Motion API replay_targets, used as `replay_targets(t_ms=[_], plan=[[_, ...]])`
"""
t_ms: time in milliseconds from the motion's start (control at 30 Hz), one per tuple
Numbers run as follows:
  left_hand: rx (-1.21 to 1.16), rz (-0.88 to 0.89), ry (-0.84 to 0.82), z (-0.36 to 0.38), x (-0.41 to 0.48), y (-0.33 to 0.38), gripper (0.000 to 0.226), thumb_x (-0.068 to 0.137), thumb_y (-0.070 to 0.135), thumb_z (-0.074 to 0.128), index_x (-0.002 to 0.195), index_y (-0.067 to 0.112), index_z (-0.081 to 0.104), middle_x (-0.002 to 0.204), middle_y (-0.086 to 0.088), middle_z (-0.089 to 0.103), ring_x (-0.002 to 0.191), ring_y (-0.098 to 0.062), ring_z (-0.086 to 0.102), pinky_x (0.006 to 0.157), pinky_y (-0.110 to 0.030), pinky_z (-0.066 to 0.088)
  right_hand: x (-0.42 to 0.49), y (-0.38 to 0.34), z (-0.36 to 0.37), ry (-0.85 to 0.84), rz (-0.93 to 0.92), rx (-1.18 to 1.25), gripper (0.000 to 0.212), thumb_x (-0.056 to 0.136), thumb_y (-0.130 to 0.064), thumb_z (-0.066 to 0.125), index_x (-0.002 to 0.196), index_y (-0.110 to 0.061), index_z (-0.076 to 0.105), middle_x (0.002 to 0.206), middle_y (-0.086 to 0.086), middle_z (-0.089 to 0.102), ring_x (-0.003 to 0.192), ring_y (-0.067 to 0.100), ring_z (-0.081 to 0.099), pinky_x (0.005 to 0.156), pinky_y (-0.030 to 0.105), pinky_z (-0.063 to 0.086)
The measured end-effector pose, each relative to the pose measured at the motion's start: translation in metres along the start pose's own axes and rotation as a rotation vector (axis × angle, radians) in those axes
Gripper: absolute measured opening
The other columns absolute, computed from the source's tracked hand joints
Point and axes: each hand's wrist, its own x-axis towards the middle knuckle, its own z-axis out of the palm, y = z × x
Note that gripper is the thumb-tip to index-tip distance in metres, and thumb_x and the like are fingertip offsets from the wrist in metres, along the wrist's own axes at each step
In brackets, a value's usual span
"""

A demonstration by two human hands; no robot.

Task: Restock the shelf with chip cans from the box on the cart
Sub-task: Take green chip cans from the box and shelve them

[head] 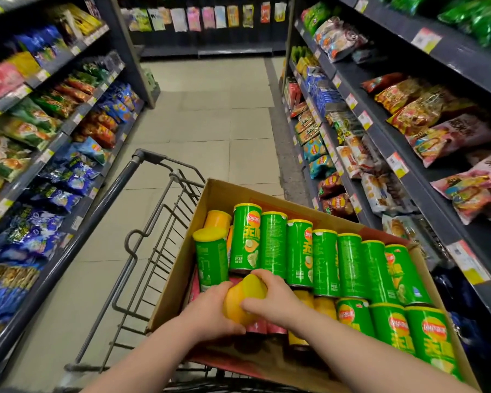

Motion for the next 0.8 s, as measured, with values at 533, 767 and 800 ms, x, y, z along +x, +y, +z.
replay_targets(t_ms=[533, 767, 800], plan=[[-0.963, -0.164, 0.382, -0.027, -0.036, 0.005, 0.082, 0.032, 0.071, 0.072, 0.102, 0.032, 0.055, 0.105, 0.002, 0.067, 0.096, -0.018, 0.065, 0.087, -0.045, 0.053, 0.044, -0.035, -0.023, 0.072, -0.144, -0.08, 0.053, 0.085, -0.026, 0.067, 0.133, -0.015, 0.049, 0.134, 0.005, 0.053, 0.117, 0.02, 0.053, 0.096, 0.023, 0.039], [-1.18, -0.161, 0.458, -0.04, -0.065, 0.01, 0.092, 0.03, 0.07, 0.083, 0.108, 0.03, 0.055, 0.097, 0.006, 0.068, 0.087, -0.014, 0.066, 0.066, -0.029, 0.052, 0.07, -0.065, -0.007, 0.042, -0.185, -0.147, 0.082, 0.076, -0.039, 0.075, 0.142, -0.017, 0.033, 0.138, 0.005, 0.05, 0.124, 0.024, 0.049, 0.1, 0.029, 0.039], [-1.196, -0.159, 0.468, -0.042, -0.068, 0.01, 0.094, 0.025, 0.069, 0.084, 0.107, 0.03, 0.056, 0.095, 0.006, 0.068, 0.086, -0.013, 0.067, 0.063, -0.026, 0.051, 0.075, -0.067, -0.004, 0.037, -0.162, -0.154, 0.087, 0.074, -0.043, 0.075, 0.143, -0.016, 0.03, 0.139, 0.006, 0.049, 0.126, 0.025, 0.048, 0.101, 0.032, 0.039]])
